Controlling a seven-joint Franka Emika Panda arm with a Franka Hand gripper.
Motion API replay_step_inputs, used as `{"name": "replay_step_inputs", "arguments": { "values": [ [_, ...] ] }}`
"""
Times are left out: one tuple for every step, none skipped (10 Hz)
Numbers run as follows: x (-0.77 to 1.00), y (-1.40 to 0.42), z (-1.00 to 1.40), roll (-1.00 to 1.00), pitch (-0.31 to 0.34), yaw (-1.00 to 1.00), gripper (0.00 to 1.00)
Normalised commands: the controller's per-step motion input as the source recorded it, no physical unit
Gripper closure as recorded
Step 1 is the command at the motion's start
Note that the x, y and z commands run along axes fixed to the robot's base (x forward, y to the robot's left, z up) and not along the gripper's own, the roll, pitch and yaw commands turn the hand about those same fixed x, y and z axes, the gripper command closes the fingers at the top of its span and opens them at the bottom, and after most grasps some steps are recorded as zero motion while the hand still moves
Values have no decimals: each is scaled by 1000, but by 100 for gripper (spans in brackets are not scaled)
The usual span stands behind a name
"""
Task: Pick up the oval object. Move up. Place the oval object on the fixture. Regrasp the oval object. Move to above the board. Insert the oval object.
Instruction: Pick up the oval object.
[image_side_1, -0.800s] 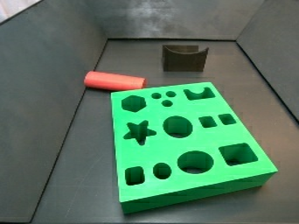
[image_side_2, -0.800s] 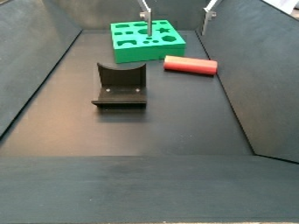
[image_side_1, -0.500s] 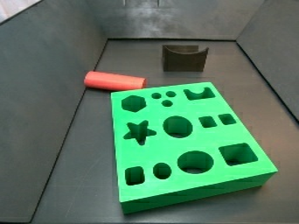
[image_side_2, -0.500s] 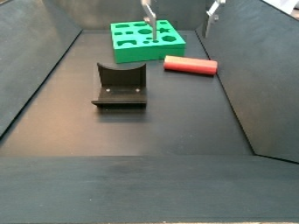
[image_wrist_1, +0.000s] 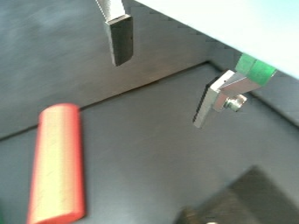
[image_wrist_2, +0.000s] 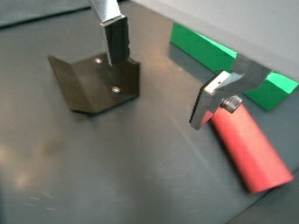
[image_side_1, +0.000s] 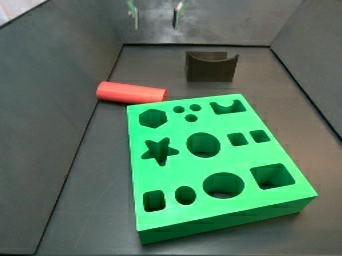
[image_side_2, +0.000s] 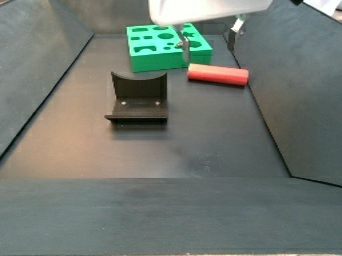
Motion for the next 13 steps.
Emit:
{"name": "replay_step_inputs", "arguments": {
  "values": [
    [-231, -660, -334, 69, 0, 546, 0],
    [-251, -674, -297, 69, 0, 531, 0],
    [-237, -666, -377, 89, 0, 546, 0],
    [-320, -569, -534, 124, -34, 580, 0],
    [-346, -506, -523, 116, -64, 614, 0],
    [-323, -497, -477, 89, -54, 617, 0],
    [-283, -543, -309, 43, -31, 591, 0],
    [-303, -489, -277, 9, -50, 594, 0],
    [-200, -300, -511, 0, -67, 511, 0],
    [0, -111, -689, 40, -20, 237, 0],
    [0, -77, -740, 80, 0, 220, 0],
    [0, -126, -709, 86, -14, 251, 0],
    [-49, -174, -663, 90, -37, 317, 0]
  ]
}}
